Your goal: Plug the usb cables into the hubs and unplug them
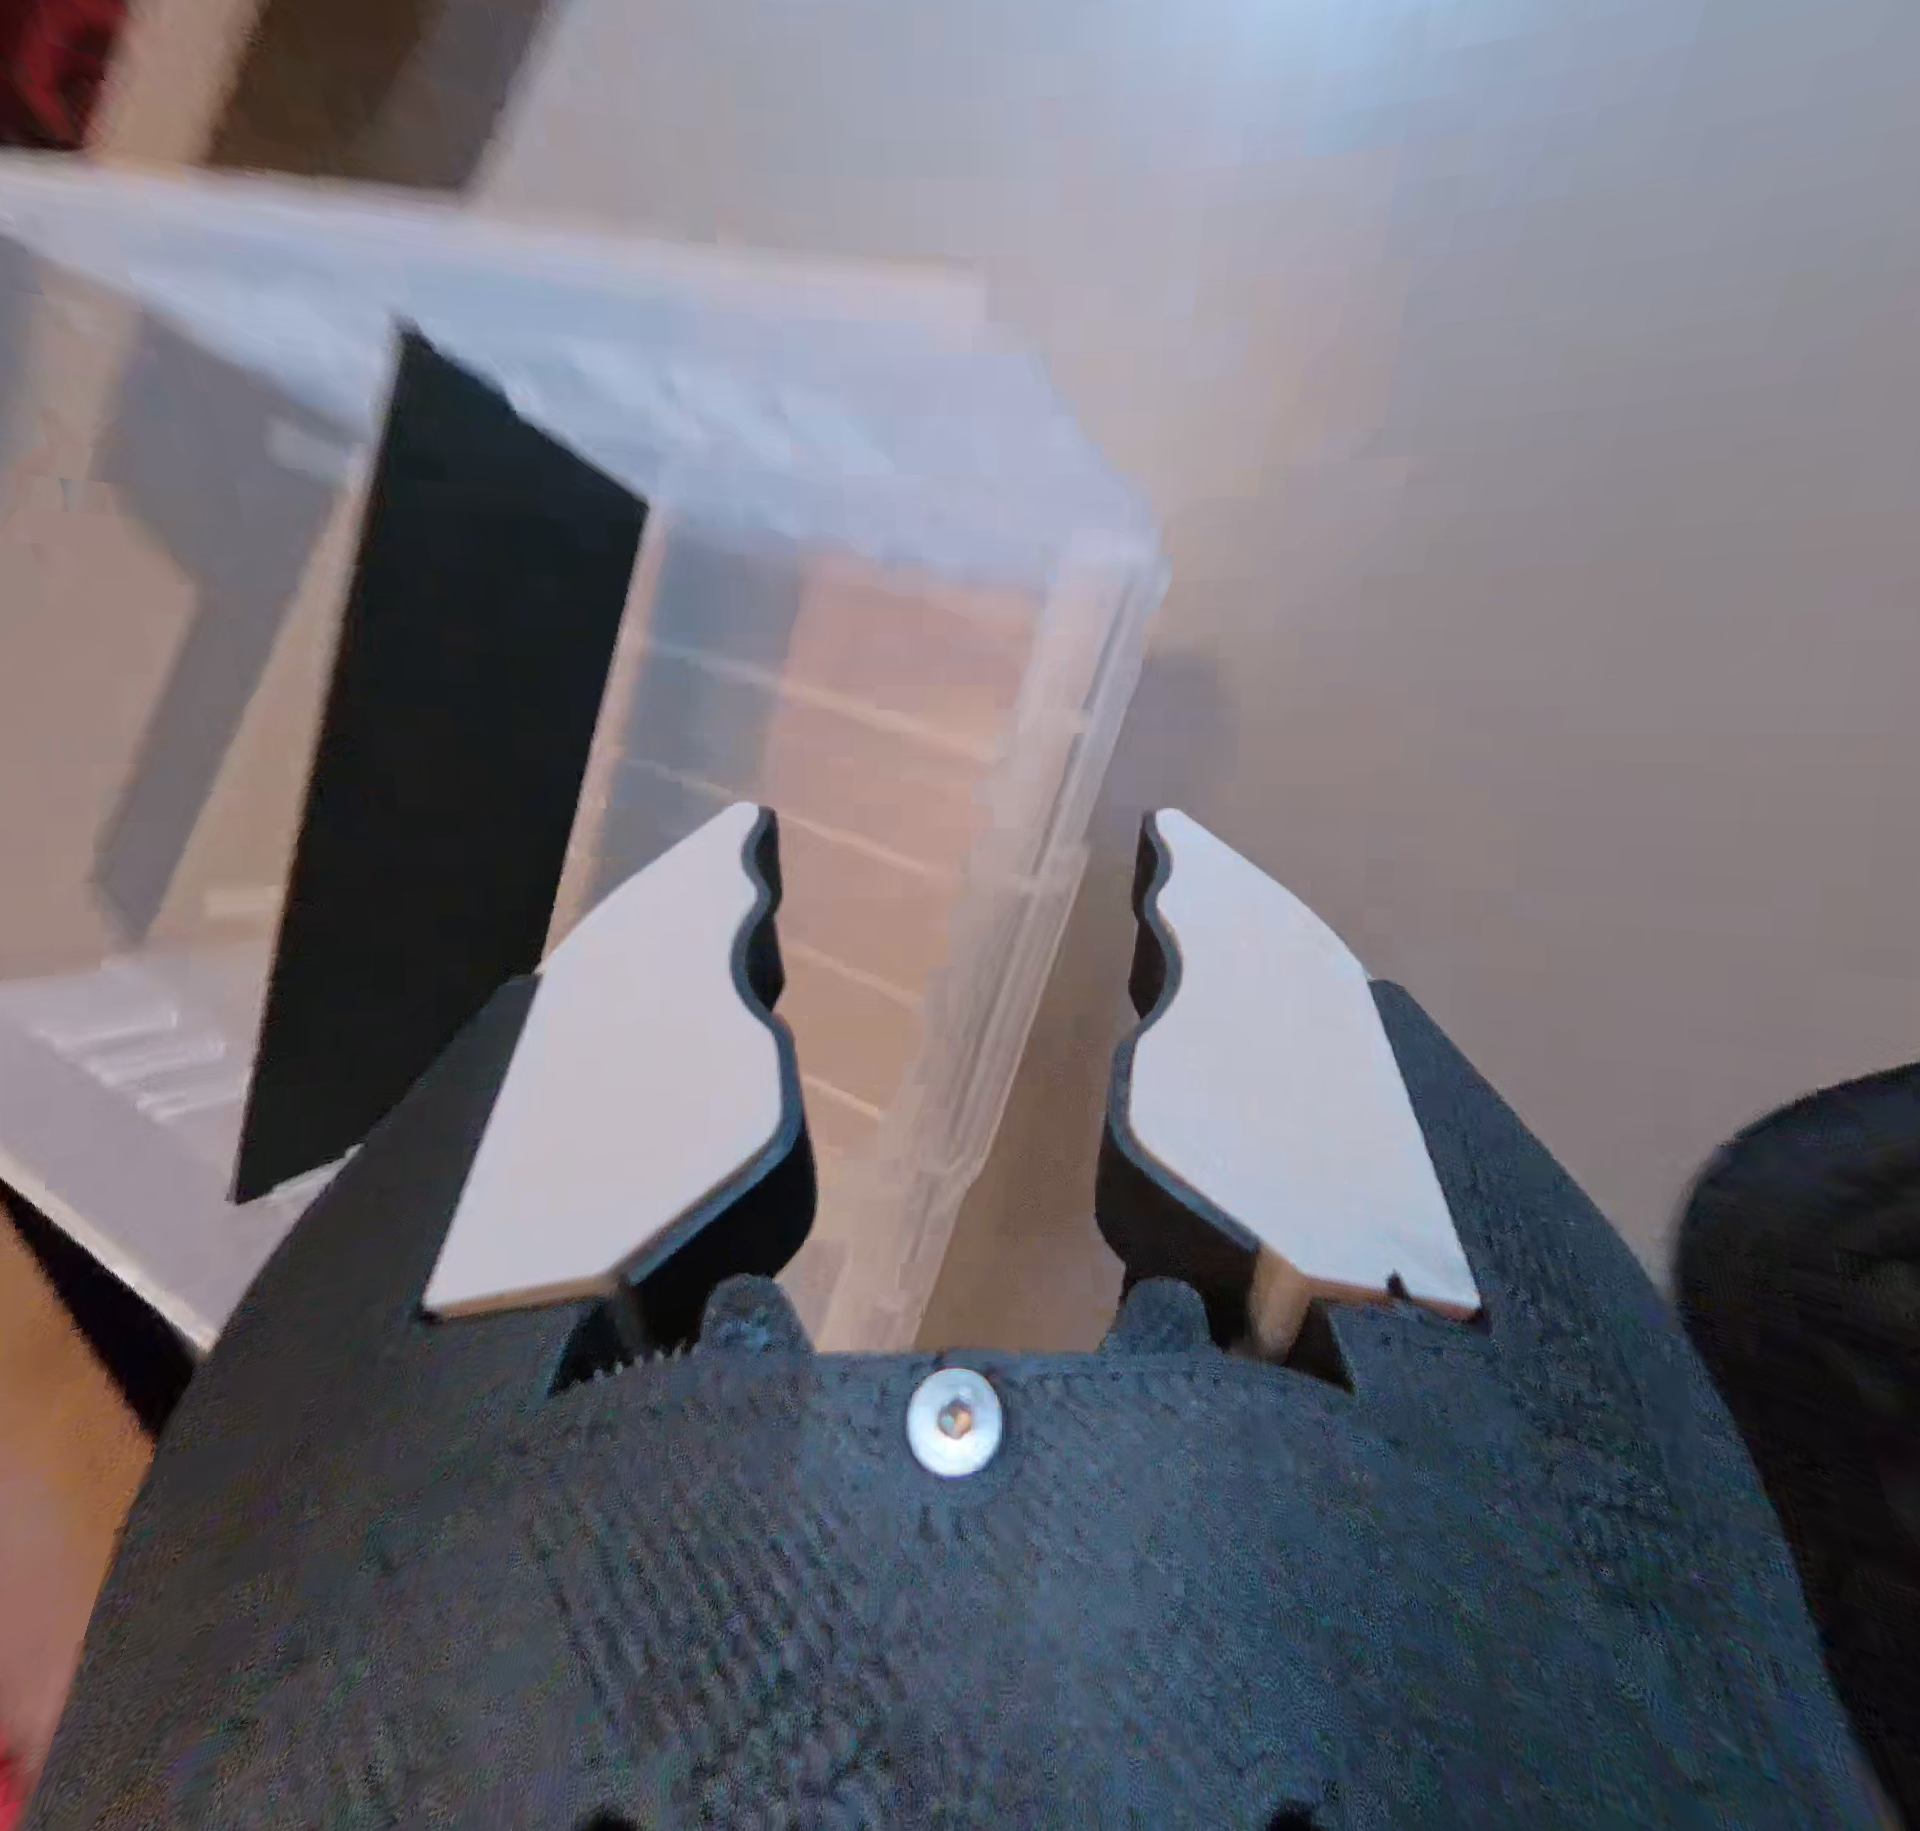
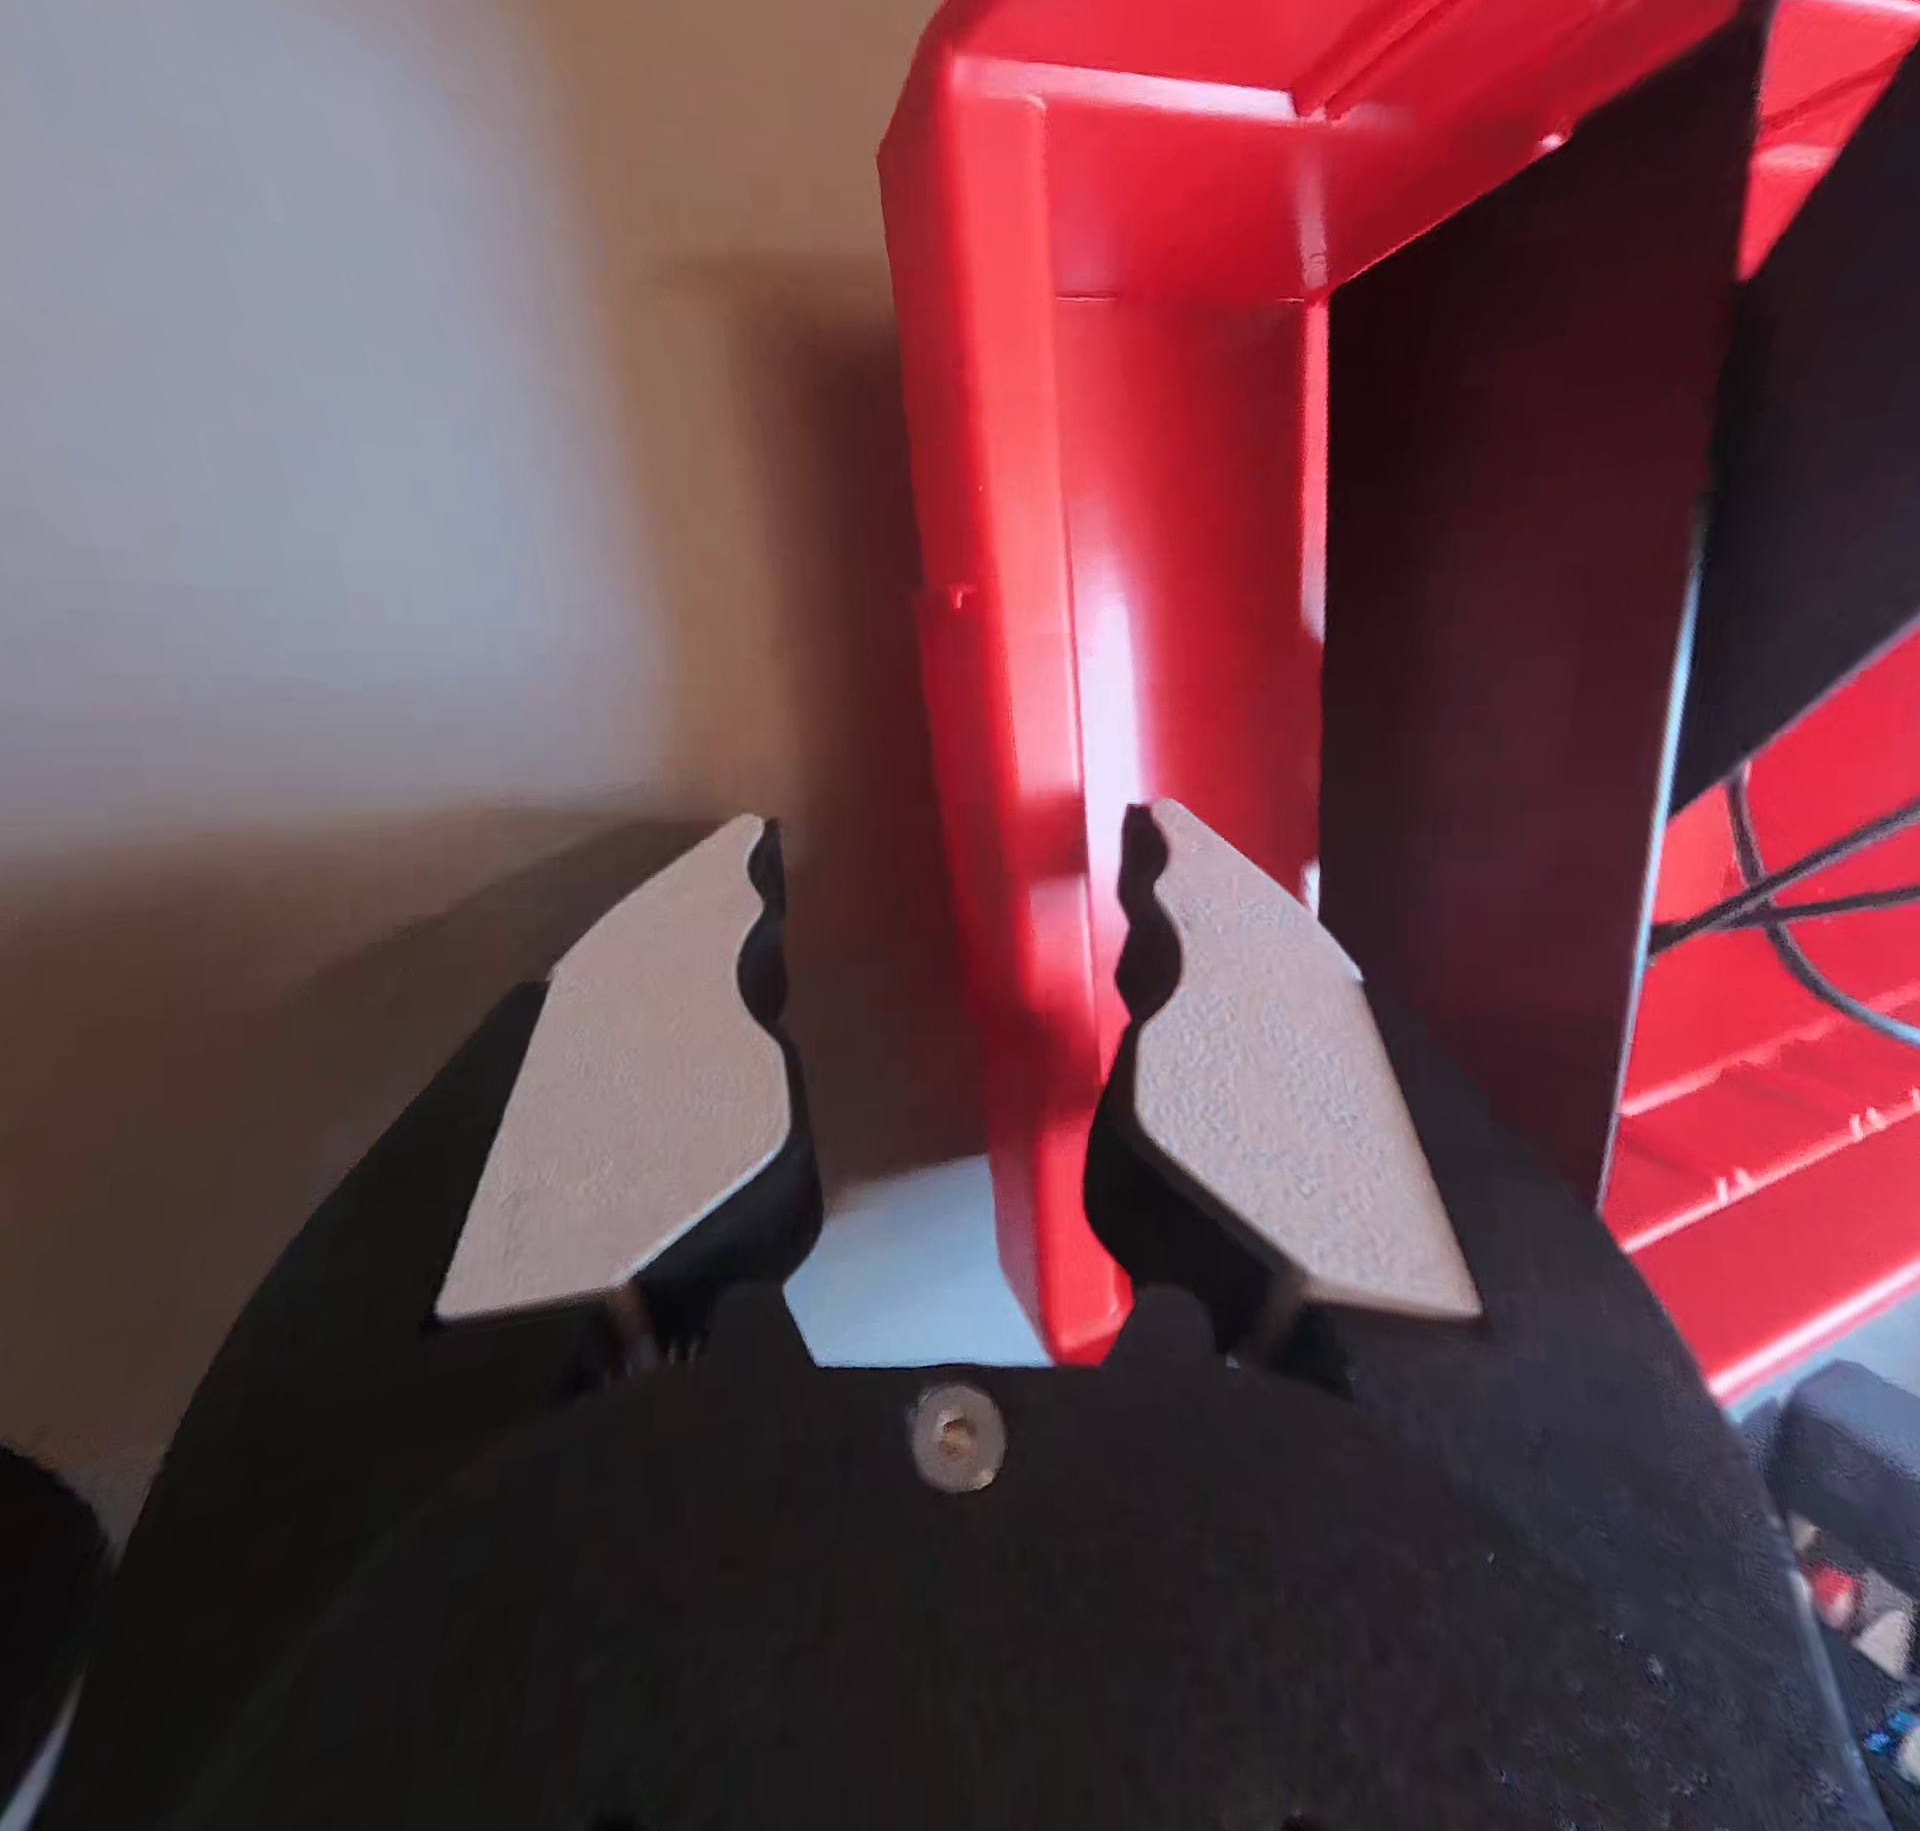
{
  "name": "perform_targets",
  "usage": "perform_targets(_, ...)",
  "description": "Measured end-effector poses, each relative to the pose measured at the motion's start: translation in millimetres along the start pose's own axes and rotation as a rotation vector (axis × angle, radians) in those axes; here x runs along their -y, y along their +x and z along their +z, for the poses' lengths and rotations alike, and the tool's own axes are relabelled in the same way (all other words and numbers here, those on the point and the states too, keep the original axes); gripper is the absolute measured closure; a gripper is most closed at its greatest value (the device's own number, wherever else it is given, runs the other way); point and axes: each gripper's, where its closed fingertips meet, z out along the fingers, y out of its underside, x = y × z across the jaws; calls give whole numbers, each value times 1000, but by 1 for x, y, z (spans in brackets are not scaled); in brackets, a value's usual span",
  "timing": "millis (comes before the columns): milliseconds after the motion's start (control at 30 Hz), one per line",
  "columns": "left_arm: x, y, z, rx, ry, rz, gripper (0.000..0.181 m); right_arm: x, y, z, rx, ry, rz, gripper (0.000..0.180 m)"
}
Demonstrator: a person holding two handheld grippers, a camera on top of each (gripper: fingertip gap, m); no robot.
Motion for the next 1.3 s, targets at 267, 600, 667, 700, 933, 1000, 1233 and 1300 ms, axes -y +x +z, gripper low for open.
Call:
perform_targets(267,-11,11,47,33,-63,321,151,23,-33,7,-27,33,-184,151)
perform_targets(600,115,96,77,-17,157,602,150,30,-163,-46,-33,198,-305,150)
perform_targets(667,135,99,82,3,195,600,146,42,-189,-65,-6,298,-260,148)
perform_targets(700,140,98,81,11,197,566,141,50,-201,-82,13,385,-219,144)
perform_targets(933,150,152,-17,-307,557,20,133,-2,-158,-193,-232,801,449,135)
perform_targets(1000,154,189,-49,-470,664,-174,131,-39,-139,-188,-326,797,644,132)
perform_targets(1233,198,253,-22,-293,727,-444,125,-42,-124,-111,-266,643,820,136)
perform_targets(1300,203,241,1,-129,708,-441,137,-41,-117,-107,-301,642,826,150)
